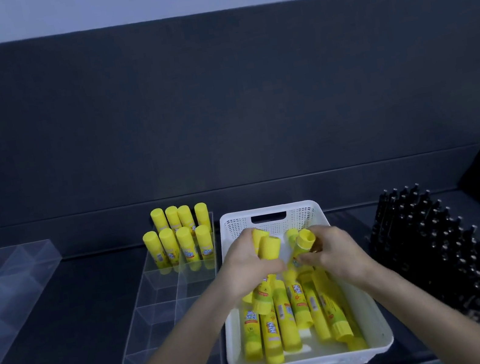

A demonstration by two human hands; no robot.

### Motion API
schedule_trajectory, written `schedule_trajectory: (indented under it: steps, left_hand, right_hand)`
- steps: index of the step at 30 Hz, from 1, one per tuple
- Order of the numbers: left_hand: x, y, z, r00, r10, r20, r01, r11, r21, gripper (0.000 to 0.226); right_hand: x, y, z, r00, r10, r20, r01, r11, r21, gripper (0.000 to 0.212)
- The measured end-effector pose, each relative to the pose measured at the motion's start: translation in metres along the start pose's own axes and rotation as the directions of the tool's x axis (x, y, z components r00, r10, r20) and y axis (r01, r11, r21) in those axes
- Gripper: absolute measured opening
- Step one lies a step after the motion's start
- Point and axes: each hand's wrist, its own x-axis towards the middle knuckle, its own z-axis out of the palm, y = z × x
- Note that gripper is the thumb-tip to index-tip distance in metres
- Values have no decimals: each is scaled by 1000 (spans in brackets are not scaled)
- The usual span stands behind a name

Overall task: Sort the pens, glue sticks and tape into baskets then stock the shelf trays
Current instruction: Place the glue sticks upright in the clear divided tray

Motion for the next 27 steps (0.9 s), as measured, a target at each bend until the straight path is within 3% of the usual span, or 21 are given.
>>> schedule_trajectory:
  steps: [4,7,9,12,15,19,23,27]
  left_hand:
    - [-8,-4,-14,992,75,-102,-97,967,-234,26]
    - [-16,-6,-31,986,75,-151,-120,942,-314,18]
    - [-22,-8,-44,985,82,-155,-131,931,-341,13]
    - [-30,-14,-70,978,70,-195,-134,932,-337,9]
    - [-38,-25,-103,972,32,-233,-121,919,-376,31]
    - [-47,-48,-138,944,-30,-329,-107,914,-391,24]
    - [-51,-73,-158,912,-156,-379,-28,899,-437,8]
    - [-54,-83,-174,916,-139,-377,-25,917,-398,20]
  right_hand:
    - [-4,-11,9,998,-49,49,40,985,170,15]
    - [-3,-30,15,997,-69,40,58,972,228,18]
    - [0,-44,20,997,-39,64,17,949,316,11]
    - [0,-67,27,977,12,213,-104,898,427,15]
    - [5,-82,35,960,6,280,-91,953,290,18]
    - [22,-96,50,948,85,305,-96,995,21,13]
    - [34,-115,74,948,-5,317,14,1000,-28,9]
    - [46,-132,107,957,-121,264,164,976,-146,17]
